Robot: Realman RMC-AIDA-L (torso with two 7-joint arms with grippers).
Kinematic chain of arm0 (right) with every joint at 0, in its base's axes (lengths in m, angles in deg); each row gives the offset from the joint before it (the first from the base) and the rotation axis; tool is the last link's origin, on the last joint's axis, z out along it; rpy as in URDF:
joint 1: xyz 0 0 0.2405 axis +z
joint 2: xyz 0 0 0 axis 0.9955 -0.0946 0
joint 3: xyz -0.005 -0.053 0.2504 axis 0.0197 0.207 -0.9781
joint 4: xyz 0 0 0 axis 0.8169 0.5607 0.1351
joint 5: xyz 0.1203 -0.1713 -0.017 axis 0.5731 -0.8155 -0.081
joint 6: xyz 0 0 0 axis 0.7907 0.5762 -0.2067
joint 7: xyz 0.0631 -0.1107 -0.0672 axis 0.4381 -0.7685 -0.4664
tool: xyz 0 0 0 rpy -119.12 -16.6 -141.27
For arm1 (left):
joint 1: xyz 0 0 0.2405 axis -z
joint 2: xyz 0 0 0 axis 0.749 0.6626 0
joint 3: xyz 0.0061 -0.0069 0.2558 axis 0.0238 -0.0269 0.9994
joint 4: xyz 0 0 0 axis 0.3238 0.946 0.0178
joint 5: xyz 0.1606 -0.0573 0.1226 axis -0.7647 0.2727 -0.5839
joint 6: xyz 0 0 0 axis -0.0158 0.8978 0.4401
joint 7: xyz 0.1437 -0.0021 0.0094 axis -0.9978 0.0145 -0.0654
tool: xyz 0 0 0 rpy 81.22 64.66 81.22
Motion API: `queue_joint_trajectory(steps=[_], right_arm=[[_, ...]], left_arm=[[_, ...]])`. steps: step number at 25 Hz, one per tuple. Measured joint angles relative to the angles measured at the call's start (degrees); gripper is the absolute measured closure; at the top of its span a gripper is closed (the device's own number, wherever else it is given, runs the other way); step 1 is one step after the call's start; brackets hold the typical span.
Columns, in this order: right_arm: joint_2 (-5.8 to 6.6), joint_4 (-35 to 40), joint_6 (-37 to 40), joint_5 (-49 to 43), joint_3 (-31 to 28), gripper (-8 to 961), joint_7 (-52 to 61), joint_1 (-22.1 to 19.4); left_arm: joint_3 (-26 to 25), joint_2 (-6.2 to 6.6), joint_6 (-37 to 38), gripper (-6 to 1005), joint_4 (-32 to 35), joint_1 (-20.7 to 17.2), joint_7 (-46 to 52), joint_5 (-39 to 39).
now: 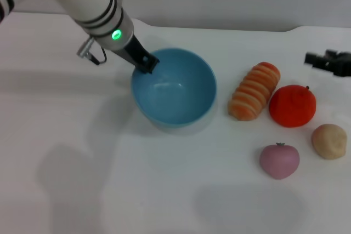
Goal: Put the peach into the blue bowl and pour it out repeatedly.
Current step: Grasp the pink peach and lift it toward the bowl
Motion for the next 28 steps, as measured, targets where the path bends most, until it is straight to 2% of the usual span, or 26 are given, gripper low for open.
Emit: queue_joint_trajectory(steps=[2,5,10,14,17,24,28], right_arm=[[0.26,2.90,5.75,-7.47,-0.33,268,6.08,1.72],[0.76,3.98,13.22,-13.96,-0.20,268,10.97,3.93],[0.39,3.62,18.41,-19.95,0.25,269,14.88,5.27],[0.15,1.18,19.40,-23.61,1.38,268,17.87,5.45],[0.12,-1.18,19.60,-24.69,4.61,267,18.24,5.52],[0.02,-5.49,14.93,-25.68,8.26,269,20.12,6.82],[0.01,-5.33,14.05,-26.21,7.95,363,21.08,7.01]], left_arm=[[-0.87,-0.14,0.68,1001,0.15,0.78,0.25,-1.79],[-1.18,-0.18,0.26,1001,0.22,1.15,0.26,-2.34],[-1.47,-0.12,-1.10,1000,0.26,1.04,0.28,-2.41],[-1.82,-0.05,-1.93,1000,-0.01,0.68,0.29,-2.46],[-1.84,-0.01,-2.12,1000,-0.12,0.29,0.27,-2.47],[-1.42,0.01,-2.60,999,-0.12,-0.57,0.02,-2.15],[-1.38,0.02,-2.99,999,-0.12,-1.06,-0.14,-2.10]])
